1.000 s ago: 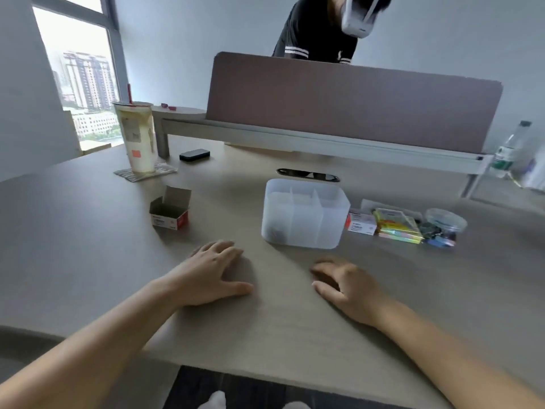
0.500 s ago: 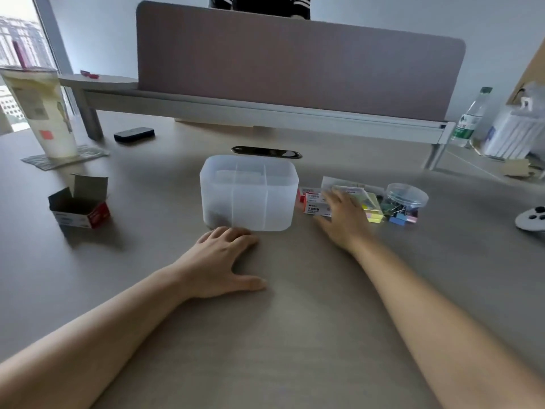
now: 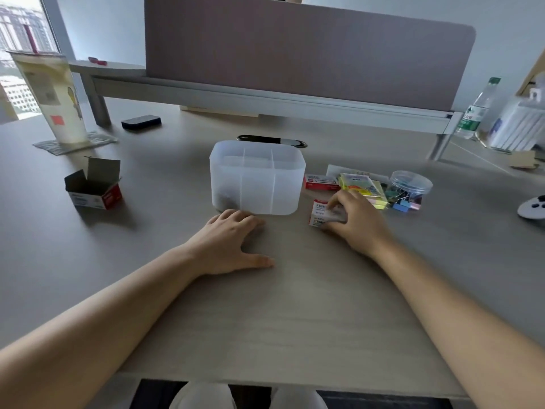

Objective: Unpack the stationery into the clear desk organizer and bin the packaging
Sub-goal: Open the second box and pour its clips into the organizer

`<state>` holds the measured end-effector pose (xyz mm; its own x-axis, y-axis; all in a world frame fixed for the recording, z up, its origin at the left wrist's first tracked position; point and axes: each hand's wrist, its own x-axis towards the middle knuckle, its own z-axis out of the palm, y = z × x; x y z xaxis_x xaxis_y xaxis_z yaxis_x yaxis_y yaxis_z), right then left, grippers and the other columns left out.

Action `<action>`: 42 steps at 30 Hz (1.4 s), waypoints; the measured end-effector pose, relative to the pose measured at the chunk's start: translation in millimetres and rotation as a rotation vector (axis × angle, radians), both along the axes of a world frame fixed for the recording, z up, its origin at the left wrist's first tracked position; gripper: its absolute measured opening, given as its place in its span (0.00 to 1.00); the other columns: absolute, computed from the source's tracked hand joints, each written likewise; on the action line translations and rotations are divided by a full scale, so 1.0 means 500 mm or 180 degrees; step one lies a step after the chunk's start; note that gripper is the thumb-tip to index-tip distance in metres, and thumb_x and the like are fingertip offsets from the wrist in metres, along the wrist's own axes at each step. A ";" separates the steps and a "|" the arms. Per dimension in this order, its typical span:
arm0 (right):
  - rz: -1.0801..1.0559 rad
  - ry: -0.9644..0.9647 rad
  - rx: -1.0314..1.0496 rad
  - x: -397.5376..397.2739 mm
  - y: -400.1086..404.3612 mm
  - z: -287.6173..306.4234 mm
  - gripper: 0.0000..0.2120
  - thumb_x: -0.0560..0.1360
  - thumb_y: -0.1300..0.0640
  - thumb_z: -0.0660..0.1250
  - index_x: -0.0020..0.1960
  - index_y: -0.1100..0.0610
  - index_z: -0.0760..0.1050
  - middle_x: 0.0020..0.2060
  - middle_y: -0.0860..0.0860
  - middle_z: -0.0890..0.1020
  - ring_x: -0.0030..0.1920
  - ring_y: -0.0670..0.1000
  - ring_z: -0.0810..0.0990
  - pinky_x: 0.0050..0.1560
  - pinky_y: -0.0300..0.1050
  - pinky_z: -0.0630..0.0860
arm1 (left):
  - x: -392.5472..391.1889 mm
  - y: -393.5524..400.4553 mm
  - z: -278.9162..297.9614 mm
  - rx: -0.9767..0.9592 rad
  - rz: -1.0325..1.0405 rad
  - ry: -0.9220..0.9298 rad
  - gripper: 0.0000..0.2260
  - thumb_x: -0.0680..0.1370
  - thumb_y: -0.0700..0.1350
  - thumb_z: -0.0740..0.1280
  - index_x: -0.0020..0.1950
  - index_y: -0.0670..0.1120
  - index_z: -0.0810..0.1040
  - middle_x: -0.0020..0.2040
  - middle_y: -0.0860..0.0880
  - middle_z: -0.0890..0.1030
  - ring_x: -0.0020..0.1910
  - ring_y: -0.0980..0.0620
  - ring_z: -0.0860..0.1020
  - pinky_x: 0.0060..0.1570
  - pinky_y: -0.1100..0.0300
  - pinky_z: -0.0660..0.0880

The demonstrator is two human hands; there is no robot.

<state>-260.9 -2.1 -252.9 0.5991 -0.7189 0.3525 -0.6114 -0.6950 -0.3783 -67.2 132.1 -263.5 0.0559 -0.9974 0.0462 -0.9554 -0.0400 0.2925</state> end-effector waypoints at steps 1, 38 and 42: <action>0.0112 -0.0238 0.0140 -0.001 0.017 0.003 0.15 0.69 0.58 0.71 0.52 0.59 0.72 0.53 0.55 0.74 0.53 0.52 0.71 0.46 0.39 0.64 | -0.002 0.003 0.003 -0.0046 0.0027 0.0159 0.46 0.57 0.73 0.56 0.71 0.52 0.60 0.71 0.52 0.64 0.71 0.52 0.58 0.70 0.58 0.56; 0.0756 -0.1743 0.2741 0.120 0.135 0.025 0.17 0.74 0.63 0.64 0.62 0.57 0.69 0.44 0.49 0.74 0.36 0.49 0.77 0.29 0.35 0.78 | 0.013 0.027 0.016 -0.1013 0.0239 0.3223 0.19 0.66 0.30 0.71 0.45 0.50 0.69 0.43 0.50 0.77 0.43 0.54 0.78 0.46 0.61 0.78; 0.0872 -0.0969 0.1615 0.113 0.135 0.035 0.21 0.72 0.59 0.66 0.64 0.53 0.69 0.51 0.47 0.74 0.41 0.46 0.78 0.41 0.37 0.78 | 0.025 0.032 0.025 -0.0904 0.0160 0.3263 0.16 0.67 0.28 0.69 0.47 0.46 0.72 0.42 0.51 0.78 0.36 0.60 0.80 0.38 0.70 0.77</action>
<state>-204.2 65.6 -235.6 0.7112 -0.6762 0.1923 -0.2513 -0.5000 -0.8288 -54.5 148.1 -251.0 0.2409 -0.9529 0.1842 -0.2466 0.1235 0.9612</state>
